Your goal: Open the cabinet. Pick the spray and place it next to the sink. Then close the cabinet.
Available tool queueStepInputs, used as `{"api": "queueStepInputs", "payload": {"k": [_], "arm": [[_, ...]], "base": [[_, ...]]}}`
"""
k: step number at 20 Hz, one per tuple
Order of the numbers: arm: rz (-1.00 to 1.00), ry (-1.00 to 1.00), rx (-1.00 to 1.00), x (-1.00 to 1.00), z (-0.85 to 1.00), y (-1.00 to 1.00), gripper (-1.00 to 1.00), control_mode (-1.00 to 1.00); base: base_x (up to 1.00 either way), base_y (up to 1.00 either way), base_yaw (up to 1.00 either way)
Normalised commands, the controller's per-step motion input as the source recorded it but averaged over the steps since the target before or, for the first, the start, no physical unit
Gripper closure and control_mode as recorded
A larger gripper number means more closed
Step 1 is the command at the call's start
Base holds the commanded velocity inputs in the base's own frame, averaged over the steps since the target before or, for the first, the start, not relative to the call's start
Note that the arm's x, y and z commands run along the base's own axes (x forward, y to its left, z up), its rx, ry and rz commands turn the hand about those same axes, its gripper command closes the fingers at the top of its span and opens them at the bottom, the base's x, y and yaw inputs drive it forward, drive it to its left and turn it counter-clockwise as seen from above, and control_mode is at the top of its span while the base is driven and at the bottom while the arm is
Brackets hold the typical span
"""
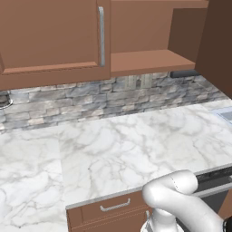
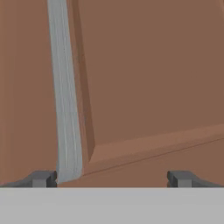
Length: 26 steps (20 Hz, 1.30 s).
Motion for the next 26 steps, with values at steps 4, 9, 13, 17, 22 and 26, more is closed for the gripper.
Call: {"api": "queueStepInputs", "payload": {"k": [4, 9, 13, 17, 22, 26], "arm": [[0.11, 0.01, 0.00, 0.08, 0.00, 0.14, -1.00, -1.00], [0.10, 0.01, 0.00, 0.19, 0.00, 0.11, -1.00, -1.00], [0.06, 0.00, 0.00, 0.05, 0.00, 0.30, -1.00, -1.00], [0.00, 0.00, 0.00, 0.09, 0.00, 0.57, -1.00, -1.00], [0.00, 0.00, 0.00, 0.01, 0.00, 0.70, -1.00, -1.00], [0.00, 0.00, 0.00, 0.00, 0.07, 0.75, -1.00, -1.00]], "base": [[0.00, 0.00, 0.00], [0.00, 0.00, 0.00], [0.00, 0.00, 0.00], [0.00, 0.00, 0.00], [0.00, 0.00, 0.00], [0.00, 0.00, 0.00]]}}
